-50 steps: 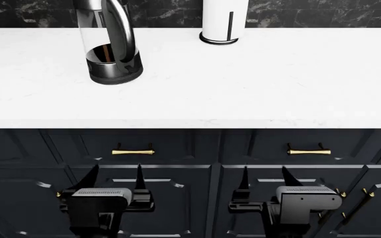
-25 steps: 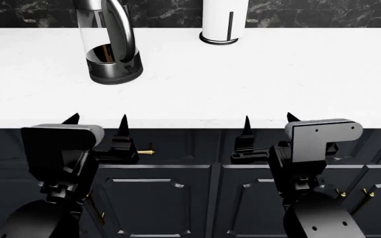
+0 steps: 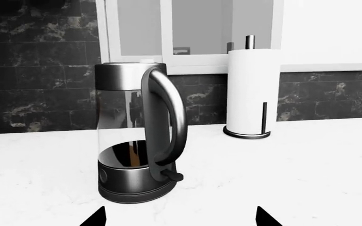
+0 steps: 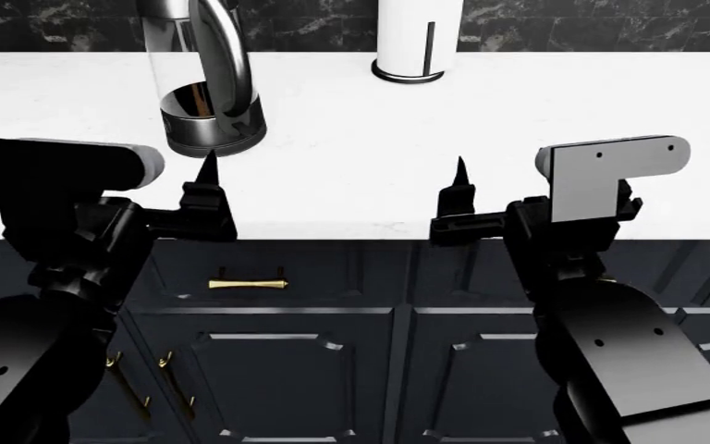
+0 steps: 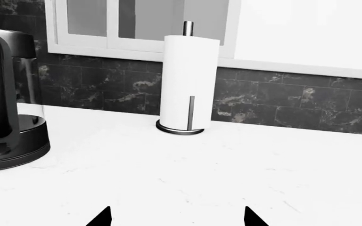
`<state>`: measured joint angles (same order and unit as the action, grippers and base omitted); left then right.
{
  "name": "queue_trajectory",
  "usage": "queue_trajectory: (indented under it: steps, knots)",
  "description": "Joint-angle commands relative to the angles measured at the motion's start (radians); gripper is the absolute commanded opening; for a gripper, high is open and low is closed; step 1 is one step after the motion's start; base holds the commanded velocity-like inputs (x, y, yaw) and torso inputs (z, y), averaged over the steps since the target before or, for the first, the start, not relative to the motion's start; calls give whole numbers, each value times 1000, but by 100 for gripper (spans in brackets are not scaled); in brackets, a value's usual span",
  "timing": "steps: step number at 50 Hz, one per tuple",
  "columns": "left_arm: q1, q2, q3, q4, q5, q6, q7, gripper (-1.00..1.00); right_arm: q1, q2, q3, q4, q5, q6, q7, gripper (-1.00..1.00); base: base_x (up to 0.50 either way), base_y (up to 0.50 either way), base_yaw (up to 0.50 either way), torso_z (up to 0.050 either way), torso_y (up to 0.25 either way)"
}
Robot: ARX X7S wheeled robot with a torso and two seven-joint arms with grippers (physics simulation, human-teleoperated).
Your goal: Press down the lever to turn on the electric kettle.
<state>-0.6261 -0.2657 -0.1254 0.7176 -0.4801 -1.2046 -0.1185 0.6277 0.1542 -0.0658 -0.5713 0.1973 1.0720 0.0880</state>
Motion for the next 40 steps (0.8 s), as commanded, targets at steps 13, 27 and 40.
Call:
queue_trajectory:
  steps: [13,27,40]
  knots:
    - [-24,-12,-15,-23,-17,-17,-9,100,37,4,-1,18,21,23,10,100,0,0,0,0,0]
    - [-21,-17,-5,-37,-17,-1,-12,100,41,15,-11,42,32,13,4,100,0,162,0,0,0]
    - [-17,-28,4,-29,-18,7,-17,100,49,11,0,53,52,41,9,100,0,500,0,0,0]
